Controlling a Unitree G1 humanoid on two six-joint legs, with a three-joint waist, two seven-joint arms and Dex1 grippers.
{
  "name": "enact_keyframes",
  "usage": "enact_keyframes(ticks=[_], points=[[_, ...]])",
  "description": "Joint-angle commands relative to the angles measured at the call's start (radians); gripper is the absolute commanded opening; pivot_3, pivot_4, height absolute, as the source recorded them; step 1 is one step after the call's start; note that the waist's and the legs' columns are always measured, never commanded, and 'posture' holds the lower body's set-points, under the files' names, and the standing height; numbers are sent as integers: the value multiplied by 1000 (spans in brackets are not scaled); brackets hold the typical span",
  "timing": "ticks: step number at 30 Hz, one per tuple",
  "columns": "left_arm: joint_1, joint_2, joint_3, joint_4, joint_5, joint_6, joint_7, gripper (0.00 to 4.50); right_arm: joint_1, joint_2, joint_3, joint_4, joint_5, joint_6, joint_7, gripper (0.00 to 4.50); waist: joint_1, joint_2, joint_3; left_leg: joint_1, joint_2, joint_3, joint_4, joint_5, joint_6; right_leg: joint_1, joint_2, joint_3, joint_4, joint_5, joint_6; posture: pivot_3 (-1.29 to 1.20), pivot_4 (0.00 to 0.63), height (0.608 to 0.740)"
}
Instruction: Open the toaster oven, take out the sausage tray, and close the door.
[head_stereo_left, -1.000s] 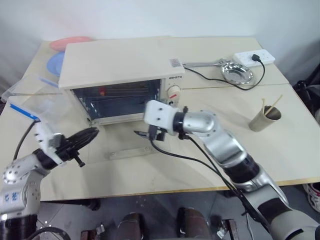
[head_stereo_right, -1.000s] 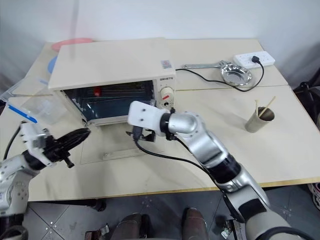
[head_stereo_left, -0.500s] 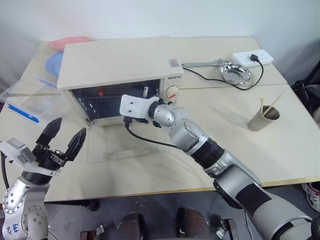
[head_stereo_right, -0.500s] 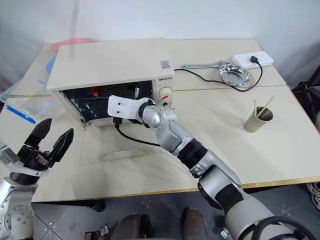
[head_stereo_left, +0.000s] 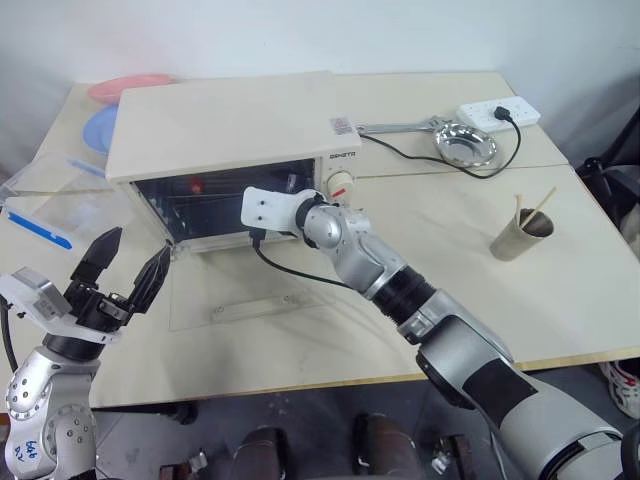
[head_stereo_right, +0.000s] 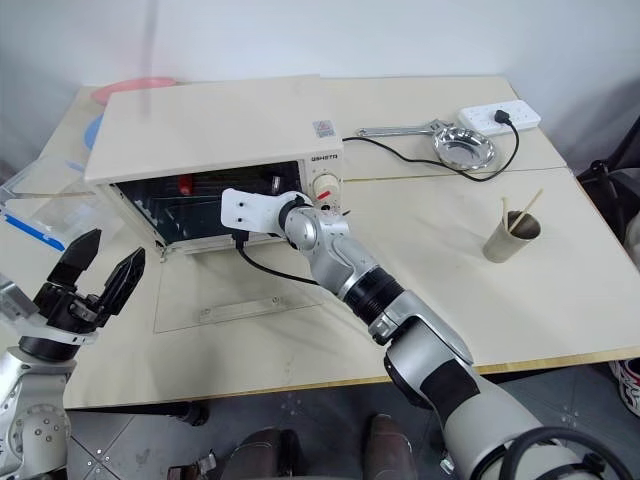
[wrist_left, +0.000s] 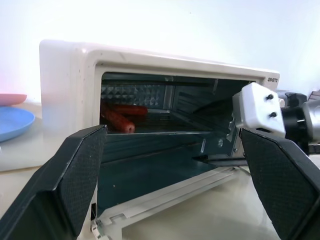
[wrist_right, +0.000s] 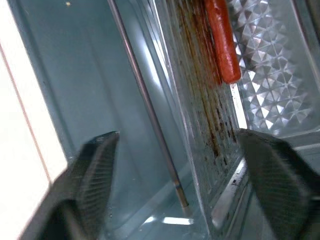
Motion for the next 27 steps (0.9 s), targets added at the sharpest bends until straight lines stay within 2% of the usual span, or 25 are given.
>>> enact_keyframes(ticks=[1,8,9,27], points=[[-15,15,0,-15,-22,-3,1,4500,-51,29,-22,42,-18,-42,-47,2591,0,0,0,0,0,0,0,0,0,0,0,0,0,0,0,0,150,740],[-35,25,3,-1,-29,3,4,4500,-112,62,-30,172,-27,-103,-120,182,-1,0,0,0,0,0,0,0,0,0,0,0,0,0,0,0,150,740],[-37,26,3,0,-29,3,5,4500,-117,65,-32,183,-30,-111,-126,34,-1,0,0,0,0,0,0,0,0,0,0,0,0,0,0,0,150,740],[-192,85,-26,142,-6,10,-19,4500,-41,-3,26,31,-171,-203,-134,34,-3,0,0,-1,2,0,-2,1,-2,-2,2,0,0,0,-2,0,150,740]])
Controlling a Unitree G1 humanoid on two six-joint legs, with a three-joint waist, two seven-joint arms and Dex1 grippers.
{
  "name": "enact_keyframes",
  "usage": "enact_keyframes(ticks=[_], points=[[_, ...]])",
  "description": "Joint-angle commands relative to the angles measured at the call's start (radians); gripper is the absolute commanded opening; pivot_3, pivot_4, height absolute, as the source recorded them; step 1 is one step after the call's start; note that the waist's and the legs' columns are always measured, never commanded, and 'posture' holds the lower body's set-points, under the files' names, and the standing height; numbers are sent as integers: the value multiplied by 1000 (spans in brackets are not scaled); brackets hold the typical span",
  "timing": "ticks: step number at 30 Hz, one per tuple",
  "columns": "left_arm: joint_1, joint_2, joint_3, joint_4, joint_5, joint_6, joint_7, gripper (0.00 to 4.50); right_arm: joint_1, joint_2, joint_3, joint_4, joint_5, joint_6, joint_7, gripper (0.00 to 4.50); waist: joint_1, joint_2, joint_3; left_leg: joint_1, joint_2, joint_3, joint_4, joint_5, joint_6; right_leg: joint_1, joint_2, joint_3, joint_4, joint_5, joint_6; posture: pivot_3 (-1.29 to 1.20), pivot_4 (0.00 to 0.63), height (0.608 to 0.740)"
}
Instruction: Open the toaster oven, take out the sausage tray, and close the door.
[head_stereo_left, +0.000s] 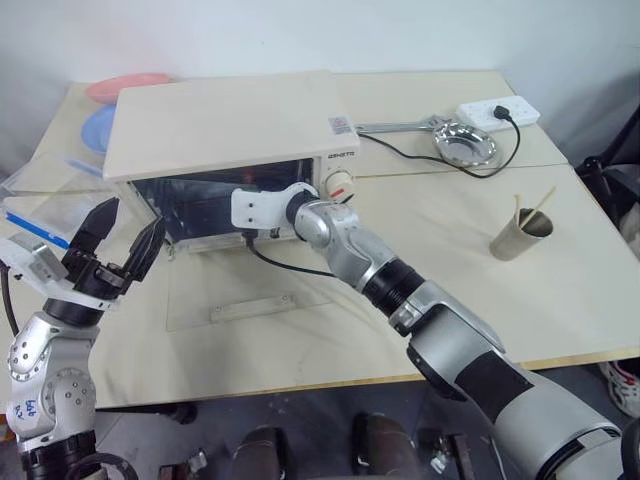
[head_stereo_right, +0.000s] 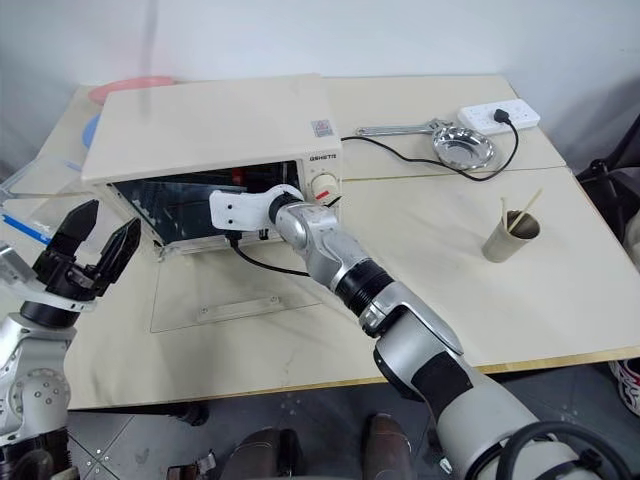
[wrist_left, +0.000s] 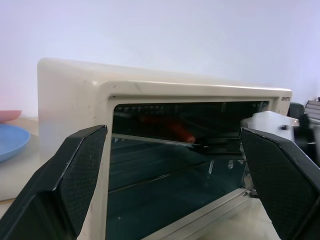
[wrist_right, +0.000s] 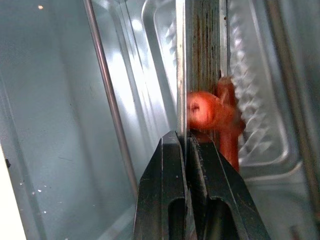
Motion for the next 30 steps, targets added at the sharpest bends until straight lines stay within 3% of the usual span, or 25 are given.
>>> enact_keyframes(ticks=[1,30], points=[[-18,18,-3,3,3,-14,-14,4500,3,-17,11,-87,-40,-32,-5,34,-1,0,0,0,0,0,0,0,0,0,0,0,0,0,0,0,150,740],[-62,47,-10,78,9,-15,-66,4500,333,-222,51,-639,-197,-69,235,34,2,0,0,1,0,1,0,0,0,0,0,0,-1,0,0,0,150,740]])
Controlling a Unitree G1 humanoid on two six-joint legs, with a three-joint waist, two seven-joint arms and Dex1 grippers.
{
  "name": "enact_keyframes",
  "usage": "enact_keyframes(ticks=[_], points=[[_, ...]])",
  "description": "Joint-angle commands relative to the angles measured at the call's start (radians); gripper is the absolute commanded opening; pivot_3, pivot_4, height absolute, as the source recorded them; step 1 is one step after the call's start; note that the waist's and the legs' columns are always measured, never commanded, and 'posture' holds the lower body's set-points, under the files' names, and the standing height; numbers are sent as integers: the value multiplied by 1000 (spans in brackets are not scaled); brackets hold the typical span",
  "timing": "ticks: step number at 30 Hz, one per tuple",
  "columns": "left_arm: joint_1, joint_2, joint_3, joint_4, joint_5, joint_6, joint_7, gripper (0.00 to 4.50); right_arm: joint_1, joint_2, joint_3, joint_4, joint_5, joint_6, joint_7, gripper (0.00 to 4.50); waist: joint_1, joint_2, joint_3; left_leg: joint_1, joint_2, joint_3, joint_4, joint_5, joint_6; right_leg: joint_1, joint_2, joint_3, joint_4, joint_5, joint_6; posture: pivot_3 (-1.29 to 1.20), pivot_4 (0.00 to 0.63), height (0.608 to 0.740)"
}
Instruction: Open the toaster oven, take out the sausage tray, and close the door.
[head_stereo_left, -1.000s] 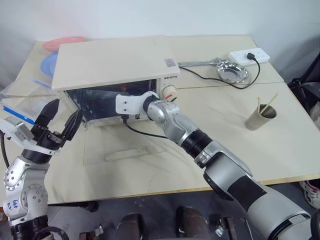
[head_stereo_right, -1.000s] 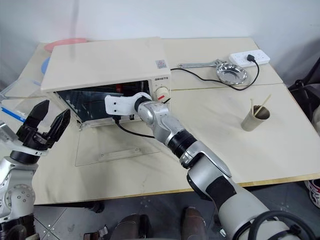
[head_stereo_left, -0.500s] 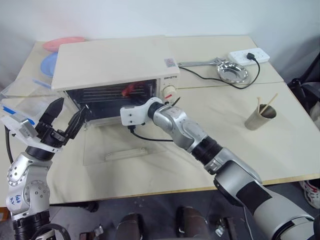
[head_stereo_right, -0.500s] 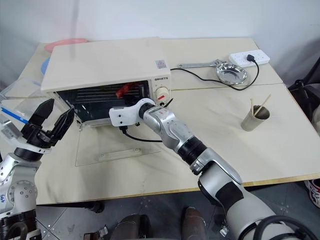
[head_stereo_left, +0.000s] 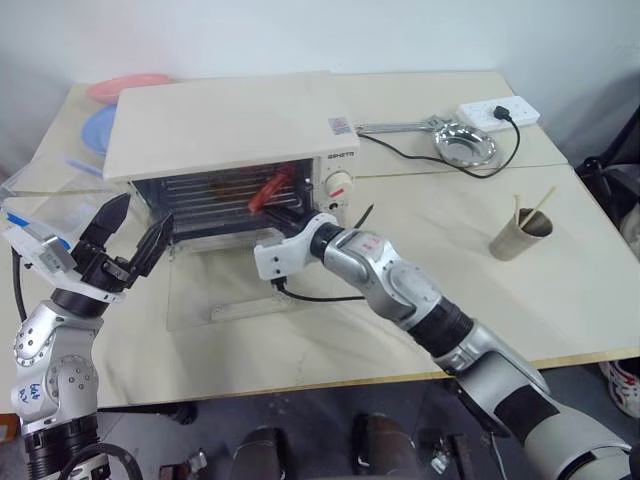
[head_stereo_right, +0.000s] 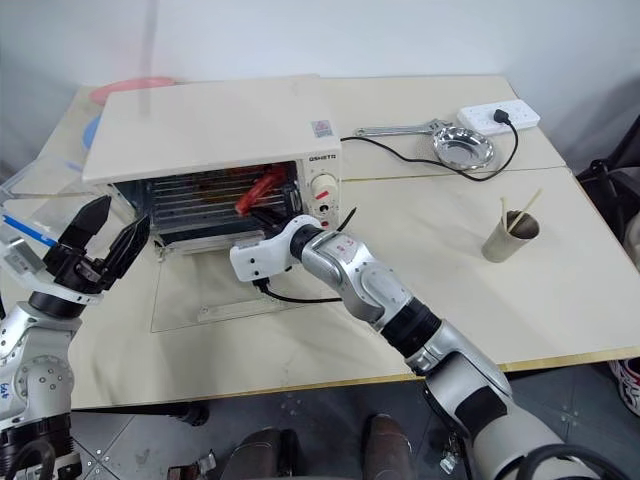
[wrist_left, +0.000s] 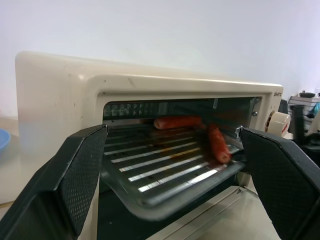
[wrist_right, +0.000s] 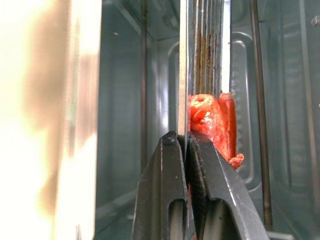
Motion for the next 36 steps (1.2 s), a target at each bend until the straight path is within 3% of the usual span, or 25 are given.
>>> enact_keyframes(ticks=[1,17,30,36], points=[[-13,21,10,-5,3,-13,-7,4500,38,-7,11,-90,-27,-3,51,34,0,0,0,0,0,0,0,0,0,0,0,0,0,0,0,0,150,740],[-11,59,21,21,-18,30,-44,4500,204,-128,-57,-326,24,-74,191,34,4,0,0,1,0,1,0,0,0,0,0,0,-1,0,0,0,150,740],[29,74,59,-13,-55,97,-41,4500,265,-177,-123,-383,56,-140,216,34,6,-1,0,0,0,1,0,0,0,1,0,0,-1,0,0,0,150,740],[156,85,135,-157,-193,282,69,4500,312,-226,-171,-422,103,-220,201,34,6,-1,1,0,0,-1,-1,0,0,1,0,0,-2,0,0,0,150,740]])
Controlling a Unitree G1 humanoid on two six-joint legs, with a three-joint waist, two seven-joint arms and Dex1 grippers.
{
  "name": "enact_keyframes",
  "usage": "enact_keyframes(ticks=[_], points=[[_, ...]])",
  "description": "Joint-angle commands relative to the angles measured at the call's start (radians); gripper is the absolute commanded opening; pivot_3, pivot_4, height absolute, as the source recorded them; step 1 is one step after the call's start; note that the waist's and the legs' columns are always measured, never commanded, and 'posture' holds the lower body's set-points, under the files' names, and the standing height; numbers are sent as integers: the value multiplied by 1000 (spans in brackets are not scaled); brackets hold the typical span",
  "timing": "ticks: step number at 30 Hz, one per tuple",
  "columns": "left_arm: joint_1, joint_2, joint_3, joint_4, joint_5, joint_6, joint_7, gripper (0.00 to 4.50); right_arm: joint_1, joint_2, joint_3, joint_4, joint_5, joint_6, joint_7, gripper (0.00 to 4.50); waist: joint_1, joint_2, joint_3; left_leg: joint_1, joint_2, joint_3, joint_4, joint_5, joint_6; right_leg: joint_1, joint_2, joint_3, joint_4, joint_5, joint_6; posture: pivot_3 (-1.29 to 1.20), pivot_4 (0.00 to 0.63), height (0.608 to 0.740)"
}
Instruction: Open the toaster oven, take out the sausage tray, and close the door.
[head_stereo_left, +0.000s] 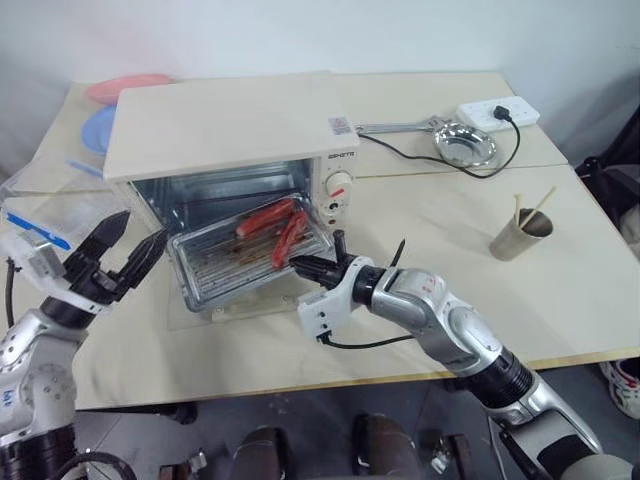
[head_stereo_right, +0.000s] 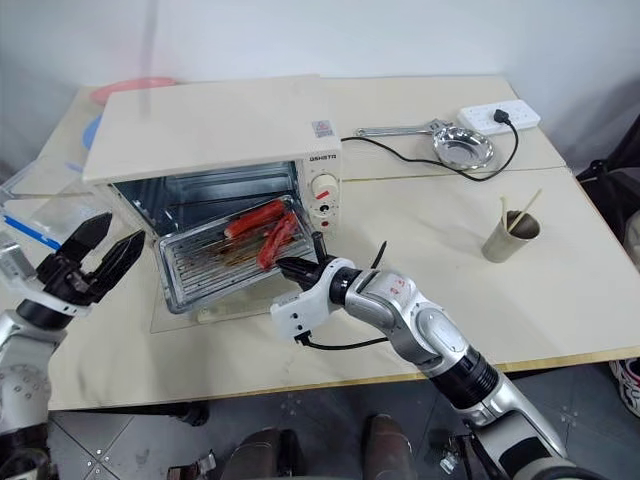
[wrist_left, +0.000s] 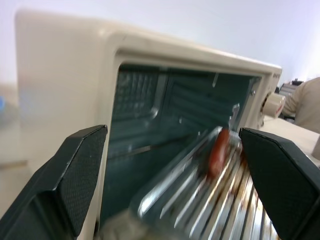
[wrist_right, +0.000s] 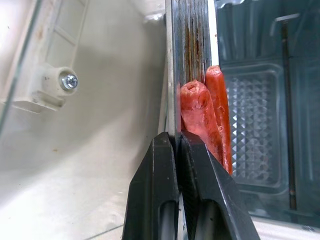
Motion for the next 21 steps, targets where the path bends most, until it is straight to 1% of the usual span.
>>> enact_keyframes(ticks=[1,6,9,12,17,18,21], points=[[53,11,56,-119,-115,92,57,4500,12,-21,-57,-57,47,-59,-32,34,2,-1,1,0,0,-1,0,0,0,0,0,0,0,0,0,0,150,740],[164,26,93,-231,-282,262,162,4500,24,-35,-80,-49,69,-113,-47,34,9,-1,1,1,0,-5,2,0,0,3,0,0,-1,0,0,0,150,740],[220,30,118,-292,-468,361,270,4500,21,-39,-86,-36,78,-153,-56,34,13,-2,1,2,0,-7,2,0,0,3,0,1,-1,0,0,0,150,740],[275,66,116,-313,-609,449,360,4500,22,-45,-90,-29,99,-195,-67,34,16,-2,1,2,0,-7,1,0,0,3,0,1,-1,0,0,0,150,740],[290,94,63,-303,-701,500,432,4500,28,-65,-92,-24,134,-250,-55,34,23,-1,1,2,0,-6,2,0,0,3,0,2,-2,0,-1,0,150,740],[300,111,35,-299,-736,537,443,4500,23,-70,-95,-21,140,-261,-56,34,24,-1,1,2,0,-6,2,0,0,3,0,2,-2,0,-1,0,150,740],[306,116,-11,-281,-793,568,479,4500,9,-80,-102,-7,142,-284,-59,34,24,-1,1,2,0,-6,2,0,0,3,0,2,-2,0,-1,0,150,740]])
